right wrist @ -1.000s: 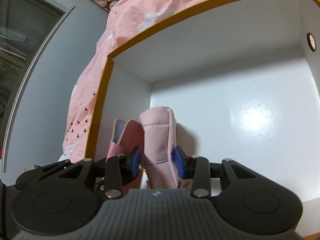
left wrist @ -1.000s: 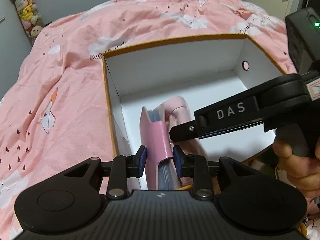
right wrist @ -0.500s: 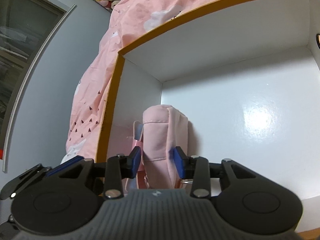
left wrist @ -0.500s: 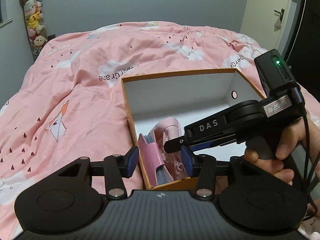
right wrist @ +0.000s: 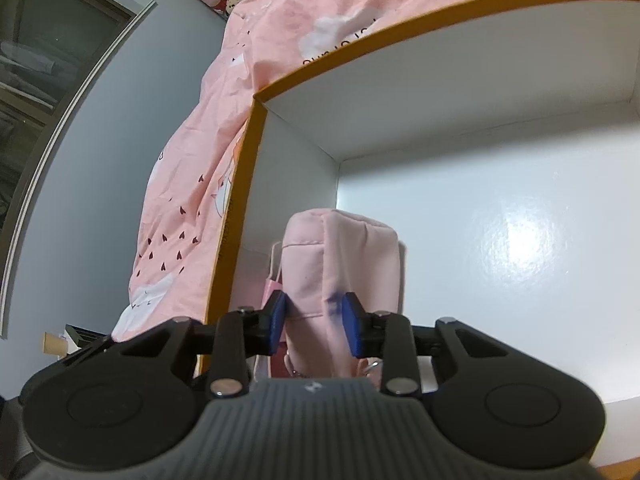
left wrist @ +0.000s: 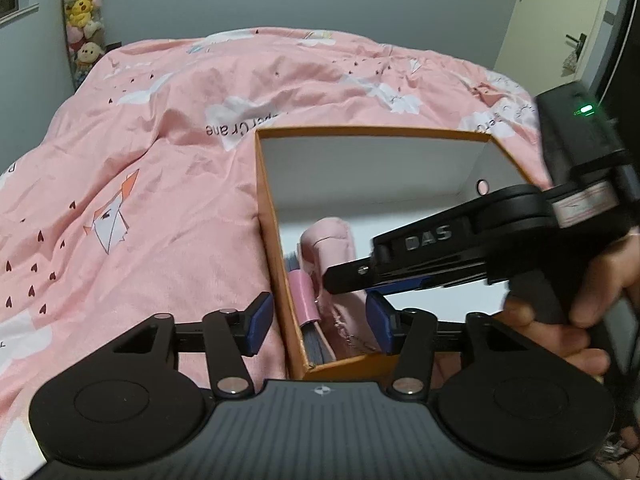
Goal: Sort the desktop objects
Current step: 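Lower the pink bag into the box and open the right gripper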
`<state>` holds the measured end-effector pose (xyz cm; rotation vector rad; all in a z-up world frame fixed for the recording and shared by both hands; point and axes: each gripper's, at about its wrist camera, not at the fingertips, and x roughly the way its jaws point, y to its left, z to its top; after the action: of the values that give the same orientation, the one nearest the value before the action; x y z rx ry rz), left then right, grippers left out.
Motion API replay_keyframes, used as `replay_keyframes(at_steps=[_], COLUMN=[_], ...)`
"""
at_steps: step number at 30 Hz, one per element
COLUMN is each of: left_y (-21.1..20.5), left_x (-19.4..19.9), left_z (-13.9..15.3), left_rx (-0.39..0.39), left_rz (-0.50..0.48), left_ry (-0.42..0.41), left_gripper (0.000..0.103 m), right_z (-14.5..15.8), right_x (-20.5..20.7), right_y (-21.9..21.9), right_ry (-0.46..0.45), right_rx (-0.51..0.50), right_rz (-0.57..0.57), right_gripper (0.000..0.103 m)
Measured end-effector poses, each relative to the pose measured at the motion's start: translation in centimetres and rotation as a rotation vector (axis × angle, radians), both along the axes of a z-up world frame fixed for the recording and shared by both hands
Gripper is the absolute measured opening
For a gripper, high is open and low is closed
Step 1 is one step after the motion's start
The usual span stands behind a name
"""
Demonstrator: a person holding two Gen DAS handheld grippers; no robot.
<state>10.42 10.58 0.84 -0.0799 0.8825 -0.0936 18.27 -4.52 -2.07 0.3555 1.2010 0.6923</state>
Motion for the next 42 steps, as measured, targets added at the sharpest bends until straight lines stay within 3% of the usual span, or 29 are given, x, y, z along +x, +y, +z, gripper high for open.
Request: replay_keyframes(at_steps=[6, 10, 25, 33, 38, 42], left_y=[-0.1, -0.8, -0.4, -0.9, -0.7, -0.4], left_x=[1.2, 1.9, 2.9, 2.9, 3.2, 3.5], left_z=[-1.1, -1.8, -3.0, -2.8, -3.0, -3.5], left_rx=[-0.019, 0.009, -0.056, -0.024, -0.027, -0.032], left_rz=[0.013, 0.009, 0.059, 0.053, 0.063, 0.07], left_ry=[0.028, 0.045, 0.081, 0.08, 0.086, 0.1], left_gripper=[0.068, 0.069, 0.071, 0.071, 0.071, 0.072], right_z=[0.3, 0.2, 0.7, 3.4, 5.7, 6.5], right_x=[0.1, 0.2, -0.2, -1.7, -4.2, -6.6], right_y=[-0.3, -0.5, -0.4, -1.9, -5.0, -7.9], right_ry=[0.004, 0.008, -0.014, -0.169, -0.321, -0.374], right_rx=[0.005, 0.01, 0.018, -0.05, -0.113, -0.135], right_rz=[-0.003, -0.004, 0.009, -0.001, -0.013, -0.007], right_gripper=[0.035, 0.036, 0.041, 0.042, 0.042, 0.042])
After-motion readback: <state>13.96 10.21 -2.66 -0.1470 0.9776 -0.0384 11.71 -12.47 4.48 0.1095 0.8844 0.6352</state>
